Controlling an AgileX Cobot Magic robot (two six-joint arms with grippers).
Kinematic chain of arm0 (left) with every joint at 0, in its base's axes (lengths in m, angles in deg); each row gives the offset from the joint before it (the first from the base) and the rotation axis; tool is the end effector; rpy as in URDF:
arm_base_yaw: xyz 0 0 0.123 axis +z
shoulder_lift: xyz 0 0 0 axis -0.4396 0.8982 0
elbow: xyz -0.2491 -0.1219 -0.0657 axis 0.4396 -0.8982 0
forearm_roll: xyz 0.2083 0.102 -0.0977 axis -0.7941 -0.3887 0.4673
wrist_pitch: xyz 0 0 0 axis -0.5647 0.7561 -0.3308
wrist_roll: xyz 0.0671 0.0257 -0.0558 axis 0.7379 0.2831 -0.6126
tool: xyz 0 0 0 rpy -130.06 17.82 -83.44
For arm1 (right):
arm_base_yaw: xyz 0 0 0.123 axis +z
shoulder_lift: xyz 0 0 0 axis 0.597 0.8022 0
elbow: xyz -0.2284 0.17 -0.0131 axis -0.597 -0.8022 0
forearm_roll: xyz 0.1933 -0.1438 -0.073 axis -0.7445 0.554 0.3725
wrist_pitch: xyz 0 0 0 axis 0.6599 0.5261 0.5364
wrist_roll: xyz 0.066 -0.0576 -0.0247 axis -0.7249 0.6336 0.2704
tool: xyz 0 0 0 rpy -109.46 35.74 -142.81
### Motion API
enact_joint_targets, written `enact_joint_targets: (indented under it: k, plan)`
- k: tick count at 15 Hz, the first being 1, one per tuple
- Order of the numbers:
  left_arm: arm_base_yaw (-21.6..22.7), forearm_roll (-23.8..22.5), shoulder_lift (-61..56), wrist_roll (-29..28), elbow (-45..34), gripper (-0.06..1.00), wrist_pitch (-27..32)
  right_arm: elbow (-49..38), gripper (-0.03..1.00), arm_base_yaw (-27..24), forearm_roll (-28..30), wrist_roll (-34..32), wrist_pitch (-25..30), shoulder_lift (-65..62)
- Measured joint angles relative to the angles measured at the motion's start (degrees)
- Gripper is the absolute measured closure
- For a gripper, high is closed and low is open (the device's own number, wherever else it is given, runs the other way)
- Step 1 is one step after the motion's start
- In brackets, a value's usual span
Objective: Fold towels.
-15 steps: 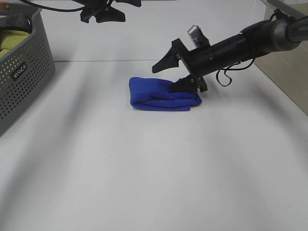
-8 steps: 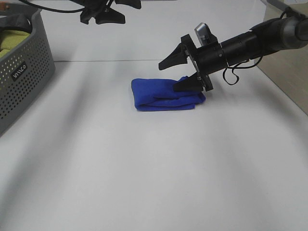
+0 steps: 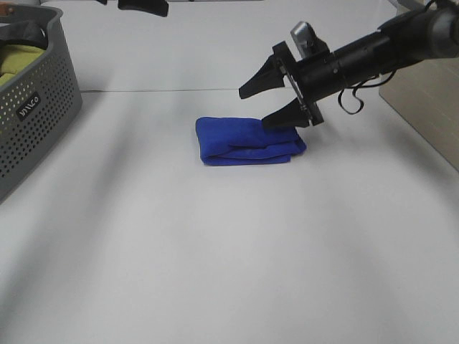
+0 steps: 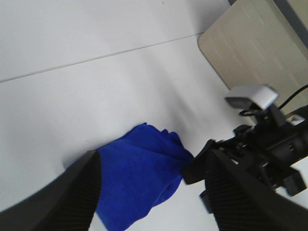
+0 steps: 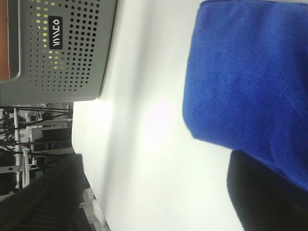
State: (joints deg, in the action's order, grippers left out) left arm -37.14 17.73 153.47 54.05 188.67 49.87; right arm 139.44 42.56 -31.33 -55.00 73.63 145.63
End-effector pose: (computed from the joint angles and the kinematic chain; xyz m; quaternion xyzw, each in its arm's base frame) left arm 0.4972 -0.1488 0.3046 0.1117 0.8882 -0.3320 0.2974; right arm 0.4658 0.1251 0.1496 -0.0400 0.8681 0.4884 0.0797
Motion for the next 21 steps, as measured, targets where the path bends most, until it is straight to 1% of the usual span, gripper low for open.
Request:
enact_joint_targets:
  k: [1, 3, 5, 6, 7, 9, 10, 12, 15, 17, 18, 19, 20, 21]
  plan:
    - [0.00, -3.50, -2.41, -0.06, 0.00, 0.34, 2.46, 0.00, 0.20, 0.00, 1.95, -1.09, 0.74, -2.52]
    - [0.00, -10.20, -6.76, -1.26, 0.00, 0.34, 7.45, 0.00, 0.20, 0.00, 7.85, -4.47, 2.18, -8.25]
    - [0.00, -16.79, -10.26, -2.64, -0.06, 0.34, 8.59, 0.00, 0.20, 0.00, 14.15, -9.28, 2.86, -13.69]
    - [0.00, -19.42, -12.55, -3.38, -0.80, 0.34, 8.65, 0.00, 0.20, 0.00, 19.54, -12.43, 2.86, -17.59]
    - [0.00, -21.31, -15.36, -4.18, -1.78, 0.34, 8.65, 0.00, 0.20, 0.00, 20.91, -13.41, 2.86, -18.74]
    - [0.00, -22.63, -21.37, -4.58, -6.76, 0.34, 8.65, 0.00, 0.20, 0.00, 27.79, -17.13, 3.04, -24.41]
    - [0.00, -22.92, -29.51, -4.76, -15.99, 0.34, 8.65, -0.06, 0.20, 0.00, 34.72, -20.28, 3.15, -29.68]
    - [0.00, -24.29, -37.24, -4.76, -26.93, 0.34, 8.71, -1.83, 0.20, 0.00, 39.82, -22.46, 3.21, -36.33]
    - [0.00, -26.64, -50.94, -4.76, -42.91, 0.34, 8.88, -9.97, 0.20, 0.00, 44.00, -22.98, 3.27, -46.47]
    - [0.00, -26.70, -60.33, -4.76, -53.34, 0.34, 8.88, -17.48, 0.20, 0.00, 45.89, -22.98, 3.27, -54.03]
    - [0.00, -26.76, -65.49, -4.76, -58.04, 0.34, 8.88, -22.17, 0.20, 0.00, 46.18, -22.98, 3.27, -58.16]
    - [0.00, -26.76, -68.07, -4.76, -60.56, 0.34, 8.94, -27.27, 0.20, 0.00, 46.24, -22.98, 2.69, -61.88]
    - [0.00, -26.76, -72.82, -4.64, -65.49, 0.34, 8.94, -29.28, 0.20, 0.00, 46.35, -22.98, 2.35, -63.94]
    - [0.00, -26.76, -77.69, -4.58, -69.61, 0.34, 9.00, -34.55, 0.20, 0.00, 46.70, -22.98, 1.03, -68.07]
